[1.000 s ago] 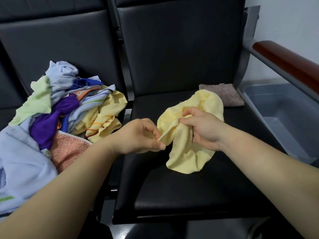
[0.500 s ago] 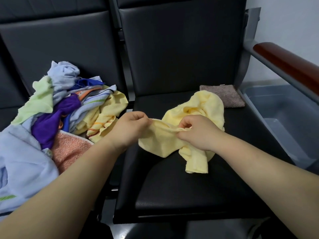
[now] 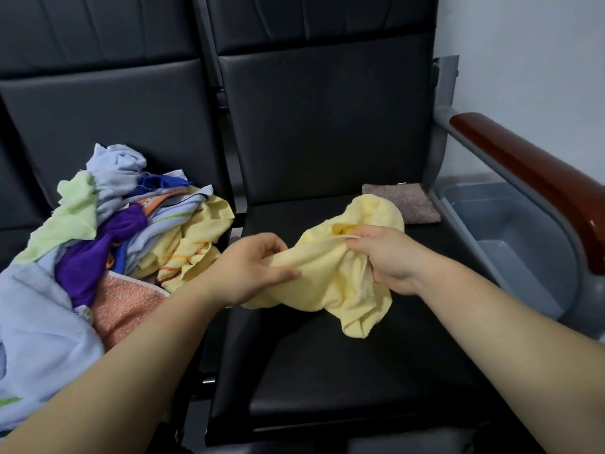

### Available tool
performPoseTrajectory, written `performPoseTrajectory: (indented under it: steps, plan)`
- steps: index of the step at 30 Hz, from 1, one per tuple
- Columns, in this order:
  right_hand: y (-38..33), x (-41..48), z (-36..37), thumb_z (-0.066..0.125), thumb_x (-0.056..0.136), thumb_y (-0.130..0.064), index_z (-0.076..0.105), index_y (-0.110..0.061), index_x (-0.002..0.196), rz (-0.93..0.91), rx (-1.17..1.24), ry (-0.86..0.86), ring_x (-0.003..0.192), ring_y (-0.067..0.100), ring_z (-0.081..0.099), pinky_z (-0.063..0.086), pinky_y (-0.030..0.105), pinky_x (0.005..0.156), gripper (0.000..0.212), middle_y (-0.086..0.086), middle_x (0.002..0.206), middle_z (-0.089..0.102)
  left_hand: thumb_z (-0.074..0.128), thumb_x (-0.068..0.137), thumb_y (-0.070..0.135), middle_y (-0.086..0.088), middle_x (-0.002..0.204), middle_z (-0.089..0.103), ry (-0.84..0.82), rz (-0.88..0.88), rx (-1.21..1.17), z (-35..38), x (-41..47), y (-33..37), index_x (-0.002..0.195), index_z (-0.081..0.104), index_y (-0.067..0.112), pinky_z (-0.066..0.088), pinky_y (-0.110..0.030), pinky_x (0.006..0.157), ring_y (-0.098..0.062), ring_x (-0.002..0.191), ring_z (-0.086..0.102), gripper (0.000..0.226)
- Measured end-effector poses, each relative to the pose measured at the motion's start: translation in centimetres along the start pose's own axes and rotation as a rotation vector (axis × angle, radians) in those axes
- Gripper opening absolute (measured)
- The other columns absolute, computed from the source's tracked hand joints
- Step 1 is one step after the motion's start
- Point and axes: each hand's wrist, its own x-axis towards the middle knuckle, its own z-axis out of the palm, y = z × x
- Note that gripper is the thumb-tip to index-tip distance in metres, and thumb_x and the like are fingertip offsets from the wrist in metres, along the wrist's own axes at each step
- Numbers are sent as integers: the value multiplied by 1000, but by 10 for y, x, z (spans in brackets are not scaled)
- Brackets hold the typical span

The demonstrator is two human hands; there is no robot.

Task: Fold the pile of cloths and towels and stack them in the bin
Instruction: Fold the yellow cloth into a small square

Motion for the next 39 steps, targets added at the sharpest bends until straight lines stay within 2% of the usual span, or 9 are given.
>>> performPoseTrajectory:
  steps: [4, 10, 16, 21, 25, 28, 31, 34, 39]
  plan:
    - [-18, -15, 2, 60, 104, -26, 69, -24, 110, -139, -80, 24, 109, 25, 67, 57, 45, 94, 11, 7, 116, 68, 82, 80, 45, 6, 79, 69, -79, -21, 248, -18, 1, 18, 84, 71, 26, 50, -28, 67, -6, 76, 64, 23]
    - [-99, -53, -6, 83, 81, -45, 72, -29, 91, -273, -1173, 44, 86, 15, 69, 54, 32, 70, 22, -8, 90, 72, 70, 94, 34, 10, 88, 67, 51, 102, 325, -94, 8, 97, 87, 68, 33, 45, -26, 70, -6, 83, 62, 7]
    - [-182, -91, -26, 67, 94, -36, 75, -19, 98, -430, -812, 180, 94, 25, 69, 56, 41, 83, 20, 7, 102, 73, 83, 78, 44, 6, 78, 69, 117, 87, 409, -149, 5, 159, 78, 72, 25, 50, -33, 69, -14, 77, 64, 22]
    - [-212, -119, -31, 79, 91, -22, 73, -16, 116, -493, -404, -109, 106, 33, 74, 60, 51, 94, 26, 11, 113, 77, 64, 94, 21, 0, 84, 63, 234, 123, -48, -179, -4, 176, 87, 67, 17, 43, -36, 75, -20, 81, 58, 8]
    - [-227, -136, -24, 90, 77, -24, 72, -27, 107, -504, -968, 40, 93, 21, 77, 63, 43, 86, 35, -2, 102, 79, 51, 98, 7, -4, 80, 59, 307, 134, -587, -181, -8, 201, 90, 58, 15, 46, -31, 58, -17, 68, 57, 14]
    - [-243, -148, -14, 84, 80, -31, 71, -23, 92, -482, -1331, 302, 80, 18, 69, 58, 33, 71, 19, -3, 90, 72, 63, 98, 20, -6, 95, 73, 300, 124, -551, -175, -15, 218, 106, 66, 16, 60, -36, 64, -20, 77, 71, 9]
    - [-265, -161, -12, 75, 87, -32, 71, -15, 83, -510, -1278, 413, 70, 19, 60, 46, 32, 62, 19, 1, 79, 65, 82, 82, 39, 4, 94, 77, 245, 169, -116, -175, -21, 225, 101, 74, 25, 58, -30, 73, -14, 86, 73, 25]
    - [-273, -166, -16, 71, 91, -32, 72, -14, 96, -508, -860, 286, 85, 22, 67, 53, 38, 75, 18, 2, 94, 70, 86, 77, 42, 7, 90, 76, 160, 23, 303, -183, -23, 225, 92, 75, 25, 58, -32, 82, -15, 86, 72, 25]
    - [-253, -169, -19, 73, 94, -10, 71, -8, 116, -523, -284, -99, 90, 27, 75, 59, 40, 79, 22, 11, 105, 76, 66, 99, 19, -7, 115, 76, 93, 93, -284, -207, -23, 205, 117, 71, 15, 55, -49, 100, -28, 110, 71, 19]
